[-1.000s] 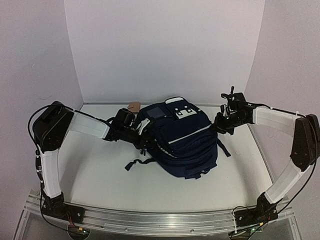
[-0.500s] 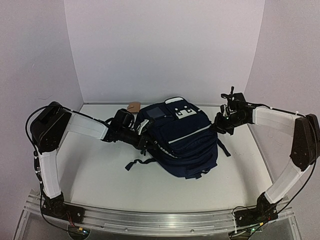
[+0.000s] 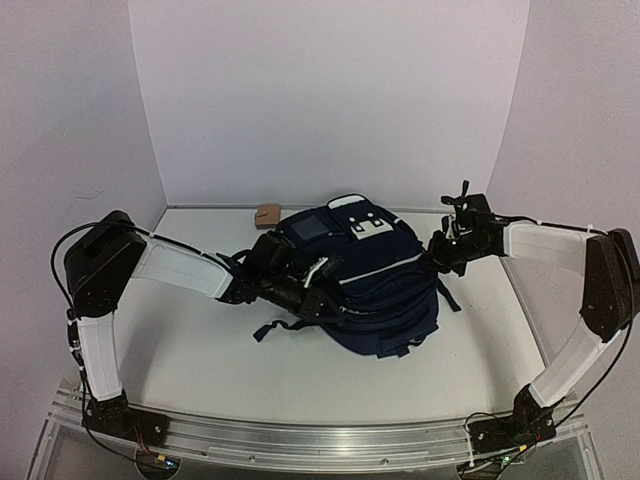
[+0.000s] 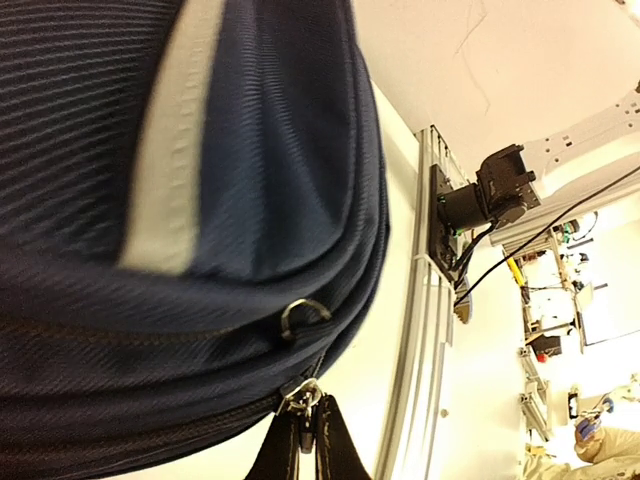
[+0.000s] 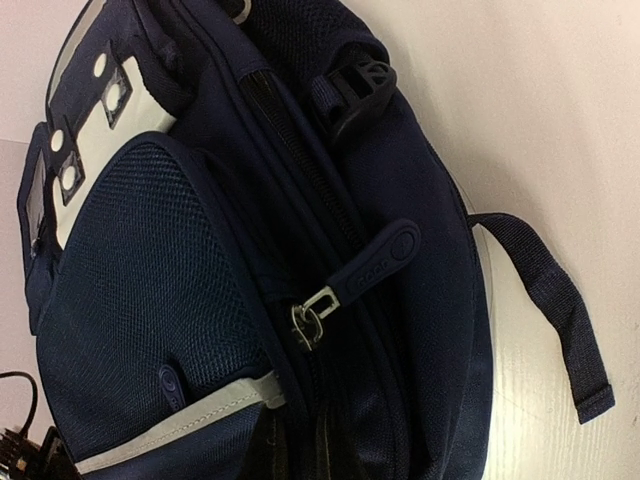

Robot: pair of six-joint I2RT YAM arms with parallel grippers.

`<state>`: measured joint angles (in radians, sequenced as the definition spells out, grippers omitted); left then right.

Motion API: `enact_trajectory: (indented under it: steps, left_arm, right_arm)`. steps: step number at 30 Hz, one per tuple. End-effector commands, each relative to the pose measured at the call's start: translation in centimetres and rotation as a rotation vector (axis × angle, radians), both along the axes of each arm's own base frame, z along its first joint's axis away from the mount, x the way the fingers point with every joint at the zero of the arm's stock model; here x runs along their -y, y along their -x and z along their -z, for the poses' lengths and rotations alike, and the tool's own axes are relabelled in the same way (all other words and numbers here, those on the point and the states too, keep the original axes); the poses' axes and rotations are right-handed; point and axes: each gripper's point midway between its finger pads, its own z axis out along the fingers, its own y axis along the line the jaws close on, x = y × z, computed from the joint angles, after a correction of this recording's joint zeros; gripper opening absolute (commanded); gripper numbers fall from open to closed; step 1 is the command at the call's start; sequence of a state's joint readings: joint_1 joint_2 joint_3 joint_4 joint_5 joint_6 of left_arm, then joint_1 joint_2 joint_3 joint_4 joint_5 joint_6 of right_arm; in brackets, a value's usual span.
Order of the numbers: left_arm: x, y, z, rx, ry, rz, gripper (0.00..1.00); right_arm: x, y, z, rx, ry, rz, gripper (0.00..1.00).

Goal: Pack the student bag
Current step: Zip the student bag at the center of the board.

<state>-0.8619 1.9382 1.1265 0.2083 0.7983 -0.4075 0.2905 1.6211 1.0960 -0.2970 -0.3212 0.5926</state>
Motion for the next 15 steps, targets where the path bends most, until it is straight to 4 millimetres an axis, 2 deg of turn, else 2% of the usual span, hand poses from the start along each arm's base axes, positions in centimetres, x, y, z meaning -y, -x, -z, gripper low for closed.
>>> enact_trajectory:
  steps: [1,5,8,11,15]
  left_arm:
    - [3.7,3.3,-3.8,-0.008,0.106,0.099,0.00]
    - [3.9,3.1,-3.7,-0.040,0.109,0.056,0.06]
    - [3.1,2.5,-3.1,-0.050,0.059,0.000,0.24]
    - [1.0,0.6,-3.3,-0.098,0.053,-0.088,0.41]
    - [-1.9,-1.9,-3.9,-0.138,0.066,-0.207,0.51]
  right_arm:
    - [1.5,-2.3,-2.1,0.118,-0.008,0.128,0.00]
    - [1.7,-2.1,-2.5,0.131,0.002,0.130,0.00]
    - [1.3,-1.5,-3.4,0.150,0.002,0.102,0.06]
    - [0.7,-0.2,-4.8,0.169,0.040,0.076,0.24]
    - [-0.6,2.2,-6.9,0.206,0.117,0.065,0.48]
